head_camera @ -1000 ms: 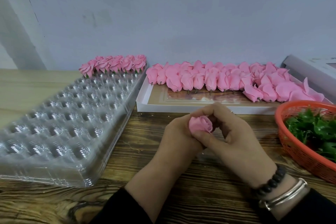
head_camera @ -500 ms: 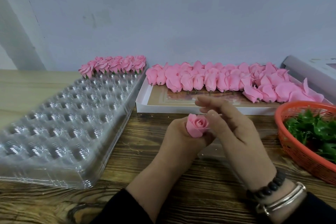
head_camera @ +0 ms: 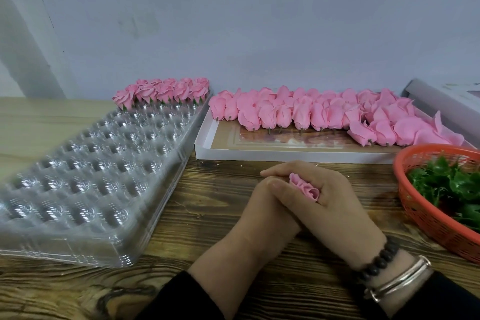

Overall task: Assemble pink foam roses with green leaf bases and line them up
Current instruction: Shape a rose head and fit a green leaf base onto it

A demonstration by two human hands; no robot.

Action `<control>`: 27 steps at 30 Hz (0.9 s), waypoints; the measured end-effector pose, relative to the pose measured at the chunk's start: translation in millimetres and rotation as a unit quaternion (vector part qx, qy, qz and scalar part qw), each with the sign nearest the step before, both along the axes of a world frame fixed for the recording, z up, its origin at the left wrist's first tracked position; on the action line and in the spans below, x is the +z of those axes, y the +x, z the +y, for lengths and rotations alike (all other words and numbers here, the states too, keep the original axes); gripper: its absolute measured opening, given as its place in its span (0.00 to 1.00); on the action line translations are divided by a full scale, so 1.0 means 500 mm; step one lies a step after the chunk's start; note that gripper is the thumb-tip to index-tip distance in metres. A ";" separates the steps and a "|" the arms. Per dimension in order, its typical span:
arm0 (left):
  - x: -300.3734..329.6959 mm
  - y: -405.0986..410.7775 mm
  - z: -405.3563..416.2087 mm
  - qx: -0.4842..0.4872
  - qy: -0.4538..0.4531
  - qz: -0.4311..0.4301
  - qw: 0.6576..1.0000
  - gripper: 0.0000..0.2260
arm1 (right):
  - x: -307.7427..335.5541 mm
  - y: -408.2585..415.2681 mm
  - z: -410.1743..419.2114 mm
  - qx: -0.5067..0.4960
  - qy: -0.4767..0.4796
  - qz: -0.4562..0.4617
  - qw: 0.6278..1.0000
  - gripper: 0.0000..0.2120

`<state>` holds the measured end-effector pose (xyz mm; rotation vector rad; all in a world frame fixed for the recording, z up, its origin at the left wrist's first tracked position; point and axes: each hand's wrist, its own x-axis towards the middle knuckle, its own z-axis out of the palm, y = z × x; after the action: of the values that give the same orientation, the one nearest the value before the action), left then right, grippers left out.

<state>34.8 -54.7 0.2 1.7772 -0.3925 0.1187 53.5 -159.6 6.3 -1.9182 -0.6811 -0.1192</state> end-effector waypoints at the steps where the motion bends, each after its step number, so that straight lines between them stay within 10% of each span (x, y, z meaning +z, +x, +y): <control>1: 0.002 -0.001 0.003 -0.001 -0.001 0.002 1.000 0.12 | 0.001 0.003 -0.001 0.011 -0.012 0.000 1.000 0.13; 11: -0.002 0.000 0.020 -0.018 0.079 0.076 0.994 0.10 | 0.003 0.009 -0.015 0.065 -0.048 0.019 0.997 0.28; 19: 0.005 -0.001 -0.006 0.084 0.064 -0.004 0.994 0.14 | -0.013 -0.018 0.028 -0.077 0.038 -0.123 0.989 0.19; 27: 0.020 -0.016 0.019 -0.009 0.200 0.090 0.976 0.09 | 0.004 -0.004 0.007 0.088 -0.064 -0.055 0.993 0.14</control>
<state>26.8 -45.1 10.5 2.1595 -0.3149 -0.1441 51.6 -156.2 8.0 -1.9742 -0.9484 -0.0719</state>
